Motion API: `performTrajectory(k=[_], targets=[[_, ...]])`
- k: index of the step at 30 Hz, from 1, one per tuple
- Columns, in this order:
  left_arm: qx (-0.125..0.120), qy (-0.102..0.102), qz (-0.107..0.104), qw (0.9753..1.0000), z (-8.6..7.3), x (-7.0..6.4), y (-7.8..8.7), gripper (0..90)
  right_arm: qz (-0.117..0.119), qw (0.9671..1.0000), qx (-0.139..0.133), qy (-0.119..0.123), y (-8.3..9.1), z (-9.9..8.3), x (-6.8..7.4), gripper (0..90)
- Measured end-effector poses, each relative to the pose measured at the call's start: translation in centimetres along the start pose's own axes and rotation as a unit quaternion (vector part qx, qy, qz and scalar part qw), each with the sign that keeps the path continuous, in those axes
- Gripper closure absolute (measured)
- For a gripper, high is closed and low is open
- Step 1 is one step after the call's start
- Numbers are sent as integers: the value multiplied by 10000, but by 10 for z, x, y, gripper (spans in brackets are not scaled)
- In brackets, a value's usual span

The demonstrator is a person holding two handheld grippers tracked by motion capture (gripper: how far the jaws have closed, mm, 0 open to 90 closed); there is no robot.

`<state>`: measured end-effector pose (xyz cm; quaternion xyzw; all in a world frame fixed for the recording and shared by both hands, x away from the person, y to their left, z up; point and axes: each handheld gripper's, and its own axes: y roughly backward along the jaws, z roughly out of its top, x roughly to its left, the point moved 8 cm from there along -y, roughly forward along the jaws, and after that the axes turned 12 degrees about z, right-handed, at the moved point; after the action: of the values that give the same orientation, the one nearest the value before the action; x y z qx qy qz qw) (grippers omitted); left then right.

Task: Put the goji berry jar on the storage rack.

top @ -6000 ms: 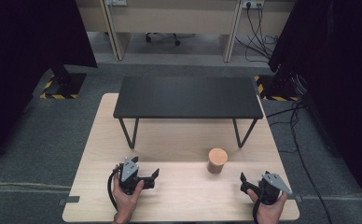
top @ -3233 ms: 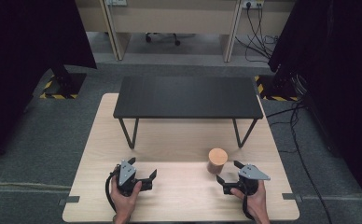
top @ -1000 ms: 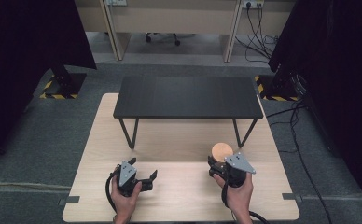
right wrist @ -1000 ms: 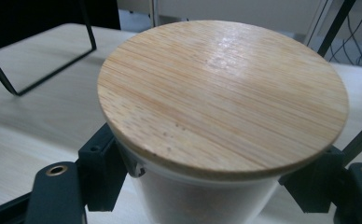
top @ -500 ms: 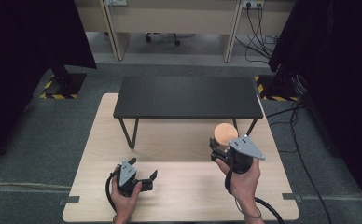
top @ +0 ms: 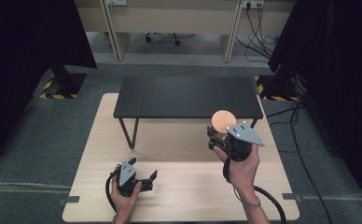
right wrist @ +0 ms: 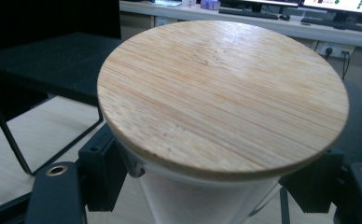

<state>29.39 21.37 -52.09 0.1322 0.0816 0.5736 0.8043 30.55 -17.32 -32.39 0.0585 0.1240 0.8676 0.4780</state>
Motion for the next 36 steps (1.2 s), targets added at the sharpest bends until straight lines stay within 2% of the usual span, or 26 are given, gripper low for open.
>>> performTrajectory(k=[9, 17, 18, 24, 29, 36], targets=[[5, -8, -12, 10000, 0, 0, 0, 1, -41, 10000, -66, 52, -18, 30, -7, 260], [20, 12, -20, 10000, 0, 0, 0, 1, -124, 9998, 106, -74, -55, 50, -24, 261], [25, 4, -23, 10000, 1, 0, 0, 1, -137, 9997, 175, -100, -63, 52, -28, 261], [23, -20, -27, 10000, 1, 0, -1, 1, -191, 9983, 452, -315, -91, 53, -42, 260], [28, -12, -35, 10000, 1, 1, -1, 1, -139, 9968, 567, -551, -102, 50, -52, 261], [28, -13, -22, 10000, 1, 0, -1, 1, -24, 9973, 520, -526, -111, 47, -56, 261]])
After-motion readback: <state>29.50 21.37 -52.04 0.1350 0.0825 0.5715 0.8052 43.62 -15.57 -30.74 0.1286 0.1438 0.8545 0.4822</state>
